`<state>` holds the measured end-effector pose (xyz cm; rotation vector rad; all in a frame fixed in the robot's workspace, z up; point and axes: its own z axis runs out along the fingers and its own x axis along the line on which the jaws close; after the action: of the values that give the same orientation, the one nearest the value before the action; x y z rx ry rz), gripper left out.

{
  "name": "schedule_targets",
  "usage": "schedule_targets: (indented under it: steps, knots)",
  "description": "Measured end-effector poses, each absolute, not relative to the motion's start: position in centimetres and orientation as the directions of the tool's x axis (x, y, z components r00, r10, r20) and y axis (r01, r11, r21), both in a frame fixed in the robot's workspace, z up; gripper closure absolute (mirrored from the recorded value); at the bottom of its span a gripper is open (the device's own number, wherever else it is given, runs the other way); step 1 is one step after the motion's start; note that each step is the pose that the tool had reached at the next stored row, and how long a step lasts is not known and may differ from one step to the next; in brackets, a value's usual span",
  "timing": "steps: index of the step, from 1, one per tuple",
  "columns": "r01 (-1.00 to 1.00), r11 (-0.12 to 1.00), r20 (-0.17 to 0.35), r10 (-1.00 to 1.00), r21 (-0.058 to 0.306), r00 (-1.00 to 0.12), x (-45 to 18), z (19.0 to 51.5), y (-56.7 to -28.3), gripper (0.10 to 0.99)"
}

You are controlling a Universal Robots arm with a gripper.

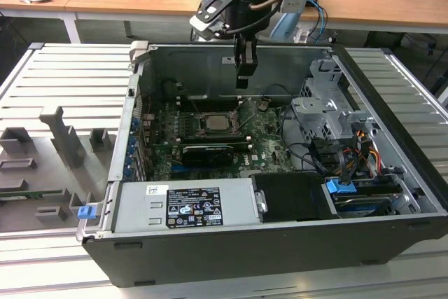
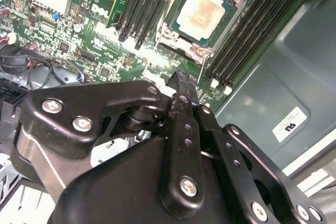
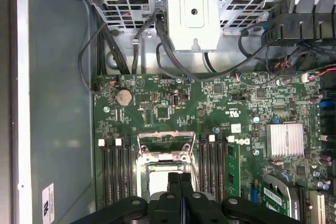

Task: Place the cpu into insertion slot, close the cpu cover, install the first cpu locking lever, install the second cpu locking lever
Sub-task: 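Close the cpu cover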

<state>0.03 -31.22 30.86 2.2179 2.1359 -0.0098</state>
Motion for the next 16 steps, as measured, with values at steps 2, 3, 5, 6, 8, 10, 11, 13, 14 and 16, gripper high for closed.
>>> schedule_targets:
  steps: [2, 3, 5, 6, 8, 10, 11, 13, 14, 16]
  knots:
    - [0.998, -0.037, -0.048, 0.998, 0.041, 0.039, 0.0, 30.7, -31.2, 0.98]
    - [0.999, -0.037, -0.048, 0.998, 0.041, 0.039, 0.0, 30.5, -31.2, 0.98]
    - [0.999, -0.037, -0.048, 0.998, 0.041, 0.039, 0.1, 30.1, -31.2, 0.98]
    - [0.999, -0.037, -0.048, 0.998, 0.04, 0.039, 0.1, 30.0, -31.2, 0.98]
    - [0.998, -0.037, -0.048, 0.998, 0.041, 0.039, 0.6, 29.9, -31.2, 0.98]
    - [0.999, -0.037, -0.048, 0.998, 0.041, 0.039, 1.0, 29.9, -31.1, 0.98]
    - [0.999, -0.037, -0.048, 0.998, 0.041, 0.039, 1.2, 29.8, -31.1, 0.98]
    - [0.998, -0.037, -0.048, 0.998, 0.041, 0.039, 1.4, 29.8, -31.0, 0.98]
    - [0.999, -0.037, -0.048, 0.998, 0.041, 0.039, 1.5, 29.8, -31.0, 0.98]
    - [0.999, -0.037, -0.048, 0.998, 0.041, 0.039, 1.7, 29.7, -31.0, 0.98]
